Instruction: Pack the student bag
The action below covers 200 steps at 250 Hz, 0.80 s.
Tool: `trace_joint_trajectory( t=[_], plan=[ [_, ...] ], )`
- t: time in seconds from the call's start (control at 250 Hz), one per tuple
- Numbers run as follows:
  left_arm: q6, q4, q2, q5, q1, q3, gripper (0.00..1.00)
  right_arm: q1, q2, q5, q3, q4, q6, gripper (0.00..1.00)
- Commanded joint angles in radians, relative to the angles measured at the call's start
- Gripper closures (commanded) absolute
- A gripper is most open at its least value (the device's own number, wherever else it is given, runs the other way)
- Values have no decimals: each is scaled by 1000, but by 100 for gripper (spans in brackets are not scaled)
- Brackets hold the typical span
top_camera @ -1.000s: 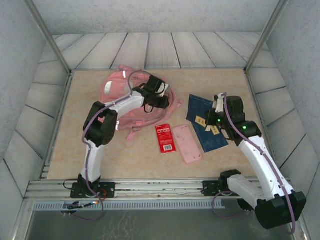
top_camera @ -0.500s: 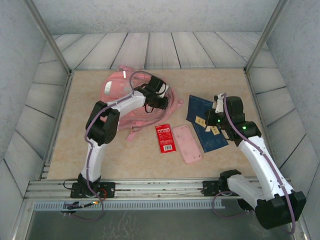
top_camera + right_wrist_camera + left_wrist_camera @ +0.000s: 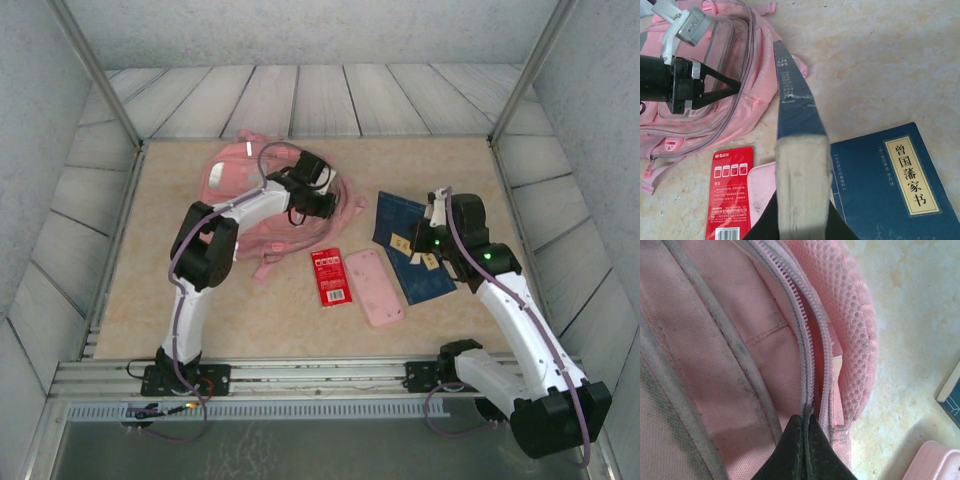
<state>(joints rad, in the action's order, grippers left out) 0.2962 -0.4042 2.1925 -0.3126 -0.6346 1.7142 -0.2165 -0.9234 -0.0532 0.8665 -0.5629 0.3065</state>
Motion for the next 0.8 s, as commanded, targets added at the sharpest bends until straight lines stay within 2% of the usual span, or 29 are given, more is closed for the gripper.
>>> trace_joint_trajectory(
  t=[0.0, 0.216, 0.428, 0.795],
  plan=[
    [15, -3, -36, -54, 10, 24, 100, 2, 21, -10, -4, 28, 4, 100],
    [46, 6, -99, -116, 34, 26, 100, 2, 22, -18, -8, 30, 3, 100],
    [70, -8, -185, -163, 67, 20, 100, 2, -11, -91, -9, 32, 10, 100],
    [87, -52, -348, -248, 92, -6, 100, 2, -132, -409, 49, 102, 106, 100]
  ],
)
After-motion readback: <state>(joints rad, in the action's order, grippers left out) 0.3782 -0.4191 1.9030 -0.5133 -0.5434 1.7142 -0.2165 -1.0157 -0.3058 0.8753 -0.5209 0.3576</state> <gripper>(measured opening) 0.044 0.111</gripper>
